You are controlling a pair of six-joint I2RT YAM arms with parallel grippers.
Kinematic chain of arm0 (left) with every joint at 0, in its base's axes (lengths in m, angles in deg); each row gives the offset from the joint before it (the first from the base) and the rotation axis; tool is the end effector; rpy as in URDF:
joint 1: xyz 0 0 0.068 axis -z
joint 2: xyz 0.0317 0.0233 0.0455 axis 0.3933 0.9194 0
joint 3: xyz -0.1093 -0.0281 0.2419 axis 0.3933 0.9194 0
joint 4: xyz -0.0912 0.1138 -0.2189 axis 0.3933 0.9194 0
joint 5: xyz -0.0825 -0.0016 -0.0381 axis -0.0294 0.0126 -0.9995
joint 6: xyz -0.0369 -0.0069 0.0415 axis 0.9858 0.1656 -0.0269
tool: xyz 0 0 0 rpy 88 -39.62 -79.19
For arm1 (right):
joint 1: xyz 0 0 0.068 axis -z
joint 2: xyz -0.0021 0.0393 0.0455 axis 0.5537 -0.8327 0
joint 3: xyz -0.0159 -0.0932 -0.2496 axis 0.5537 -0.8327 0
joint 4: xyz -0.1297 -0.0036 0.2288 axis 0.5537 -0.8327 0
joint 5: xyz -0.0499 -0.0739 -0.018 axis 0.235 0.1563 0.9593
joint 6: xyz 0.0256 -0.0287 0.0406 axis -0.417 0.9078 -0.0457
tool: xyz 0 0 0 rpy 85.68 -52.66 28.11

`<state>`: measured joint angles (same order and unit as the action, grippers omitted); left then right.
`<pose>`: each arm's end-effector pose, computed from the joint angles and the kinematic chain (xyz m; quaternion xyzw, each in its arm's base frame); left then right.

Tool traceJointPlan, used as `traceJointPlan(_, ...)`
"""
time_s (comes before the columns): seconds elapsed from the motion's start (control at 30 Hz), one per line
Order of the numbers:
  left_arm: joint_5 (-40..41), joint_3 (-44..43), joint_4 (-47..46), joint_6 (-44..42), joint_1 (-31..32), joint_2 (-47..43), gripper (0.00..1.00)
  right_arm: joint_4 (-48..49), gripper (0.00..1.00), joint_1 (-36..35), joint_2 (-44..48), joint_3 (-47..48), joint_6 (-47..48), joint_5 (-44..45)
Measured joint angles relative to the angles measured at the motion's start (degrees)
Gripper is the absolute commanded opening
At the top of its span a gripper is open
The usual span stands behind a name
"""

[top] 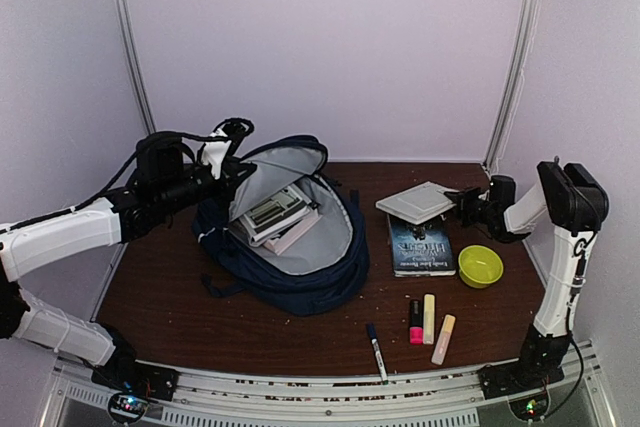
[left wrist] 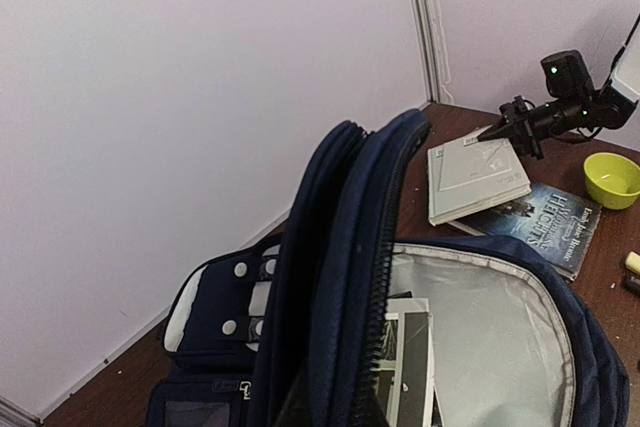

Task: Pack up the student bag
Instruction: Pick up the book, then place the book in the largest pocket of the bag.

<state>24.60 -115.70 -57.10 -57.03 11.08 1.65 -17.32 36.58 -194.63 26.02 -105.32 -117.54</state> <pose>0.2450 -0.1734 0.3088 0.3166 0.7011 -0.1992 0.6071 0.3965 0.0027 0.0963 0.4160 0.6920 0.5434 0.2298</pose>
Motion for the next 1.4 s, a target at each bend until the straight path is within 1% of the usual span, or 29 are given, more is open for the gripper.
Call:
traceJointPlan(0.1,0.0,-0.02,0.02,-0.02,0.0,0.0,0.0,0.11,0.0,-0.07,0.87,-0.48,0.02,0.63)
traceJointPlan(0.27,0.0,-0.02,0.04,0.0,0.0,0.0,0.0,-1.64,0.0,-0.11,3.76,-1.77,0.33,0.7)
traceJointPlan(0.33,0.02,-0.02,0.04,0.0,0.0,0.0,0.0,-4.33,0.0,-0.37,6.58,-1.86,1.81,0.68)
traceJointPlan(0.43,0.39,-0.02,0.07,0.0,0.0,-0.02,0.0,-12.57,0.0,-1.79,13.33,0.0,8.0,0.63)
traceJointPlan(0.5,0.55,-0.02,0.11,0.02,0.0,-0.02,0.0,-19.8,0.0,-4.24,18.01,3.76,13.64,0.52)
traceJointPlan(0.63,1.09,-0.87,0.92,0.07,0.0,-0.02,0.0,-27.23,0.0,-10.93,25.68,10.14,21.59,-0.79)
traceJointPlan(0.77,1.92,-0.98,0.9,0.81,0.0,0.0,0.0,-30.32,0.0,-18.86,31.8,12.52,27.21,-1.38)
traceJointPlan(0.87,2.69,-0.98,0.87,2.16,0.0,0.04,0.0,-30.75,0.0,-24.65,32.96,12.35,28.17,-0.31)
traceJointPlan(0.97,3.67,-1.01,0.17,4.22,0.0,0.37,0.0,-27.45,0.0,-29.92,32.96,8.35,24.85,3.61)
traceJointPlan(1.07,3.85,-1.01,-0.59,6.03,0.0,0.96,0.0,-25.49,0.0,-34.21,31.67,4.7,20.74,10.95)
traceJointPlan(1.2,3.82,-1.01,-0.98,7.69,0.0,1.25,0.0,-21.62,0.0,-38.69,27.06,4.9,17.22,21.66)
traceJointPlan(1.4,1.88,-1.01,-0.85,8.94,0.0,1.22,0.0,-16.33,0.0,-42.4,20.52,7.89,12.04,34.69)
